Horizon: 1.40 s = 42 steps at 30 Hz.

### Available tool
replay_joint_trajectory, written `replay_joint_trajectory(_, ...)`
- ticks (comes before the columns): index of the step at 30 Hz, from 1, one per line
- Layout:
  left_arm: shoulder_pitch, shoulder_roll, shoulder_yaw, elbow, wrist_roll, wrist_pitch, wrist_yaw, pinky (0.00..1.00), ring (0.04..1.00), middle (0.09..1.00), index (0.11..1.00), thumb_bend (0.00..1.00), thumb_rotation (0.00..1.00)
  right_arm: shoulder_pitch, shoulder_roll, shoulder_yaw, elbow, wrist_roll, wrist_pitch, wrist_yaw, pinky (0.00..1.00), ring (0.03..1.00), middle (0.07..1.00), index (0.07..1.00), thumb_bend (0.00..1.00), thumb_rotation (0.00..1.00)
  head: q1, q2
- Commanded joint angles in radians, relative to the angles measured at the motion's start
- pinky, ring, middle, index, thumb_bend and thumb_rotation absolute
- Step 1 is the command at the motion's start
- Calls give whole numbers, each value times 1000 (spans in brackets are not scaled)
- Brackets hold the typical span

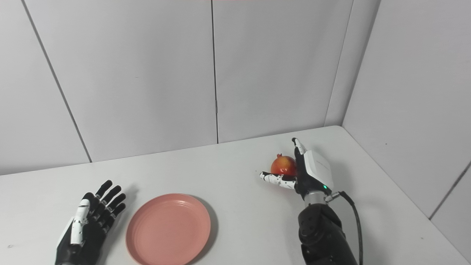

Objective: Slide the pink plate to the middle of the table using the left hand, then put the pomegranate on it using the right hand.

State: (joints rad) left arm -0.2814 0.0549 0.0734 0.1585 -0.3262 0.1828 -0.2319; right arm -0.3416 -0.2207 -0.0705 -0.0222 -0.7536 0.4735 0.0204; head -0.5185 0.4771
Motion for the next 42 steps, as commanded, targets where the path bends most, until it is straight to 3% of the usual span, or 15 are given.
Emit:
replay_joint_trajectory(1,5,6,1,-3,-1,27,6,936,904,914,905,344,1000,-50,-22,-6,-13,4,-4,-13,799,899,937,943,956,457,1,1)
replay_joint_trajectory(34,7,7,3,0,-6,26,2,928,901,913,903,356,1000,-86,-47,9,84,51,-5,-10,757,854,892,888,916,339,9,10)
replay_joint_trajectory(37,8,6,2,-3,-2,27,6,922,897,909,902,356,1000,-92,-49,14,100,52,-5,-16,682,791,836,868,904,313,8,9)
replay_joint_trajectory(38,9,6,2,-5,-1,28,7,920,897,909,900,355,1000,-93,-51,16,106,55,-6,-21,576,700,753,856,897,292,8,9)
replay_joint_trajectory(40,9,6,1,-8,2,32,9,923,898,909,899,356,1000,-98,-57,27,124,56,-11,-39,485,620,682,829,890,260,8,9)
replay_joint_trajectory(42,10,7,0,-8,2,31,8,924,899,909,899,356,1000,-103,-62,36,140,57,-16,-56,480,617,689,800,882,226,8,9)
